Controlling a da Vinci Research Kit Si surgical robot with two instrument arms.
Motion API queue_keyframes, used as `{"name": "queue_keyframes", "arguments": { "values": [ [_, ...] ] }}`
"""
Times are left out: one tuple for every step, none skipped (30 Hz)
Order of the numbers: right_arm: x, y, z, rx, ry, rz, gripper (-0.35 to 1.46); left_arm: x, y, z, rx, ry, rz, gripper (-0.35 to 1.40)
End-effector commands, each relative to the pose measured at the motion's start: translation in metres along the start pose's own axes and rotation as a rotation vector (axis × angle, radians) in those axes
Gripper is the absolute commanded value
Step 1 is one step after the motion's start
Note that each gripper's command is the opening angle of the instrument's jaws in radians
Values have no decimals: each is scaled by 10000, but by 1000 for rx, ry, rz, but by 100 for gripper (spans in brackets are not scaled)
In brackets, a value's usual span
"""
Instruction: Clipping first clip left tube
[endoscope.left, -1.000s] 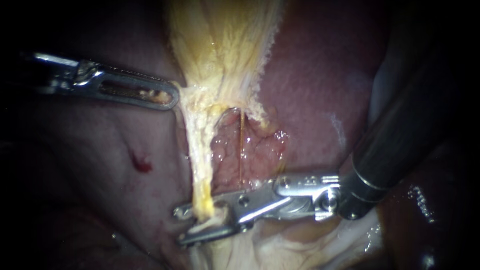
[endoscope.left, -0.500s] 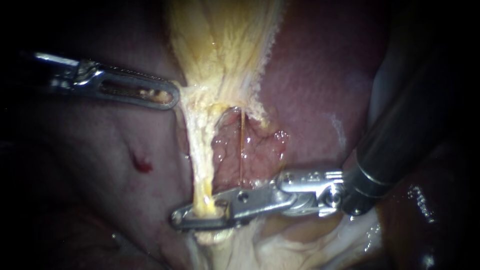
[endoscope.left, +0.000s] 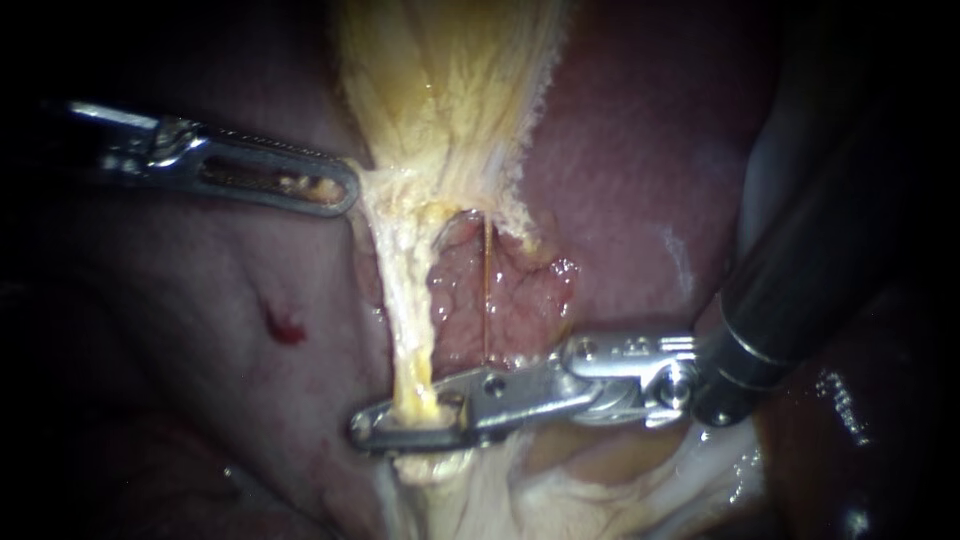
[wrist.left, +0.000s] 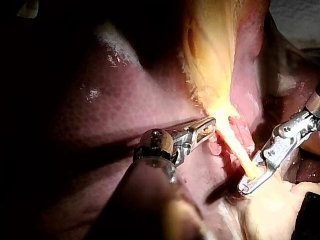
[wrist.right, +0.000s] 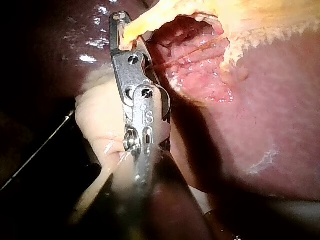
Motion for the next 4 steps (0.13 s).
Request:
{"name": "queue_keyframes", "arguments": {
  "values": [
    [-1,0,0,0,0,1,-35,0,0,0,0,0,0,-35],
    [-1,1,0,0,0,1,-35,0,0,0,0,0,0,-35],
    [-1,1,-1,0,0,1,-35,0,0,0,0,0,0,-35],
    [-2,2,-1,0,0,1,-35,0,0,0,0,0,0,-35]
  ]
}}
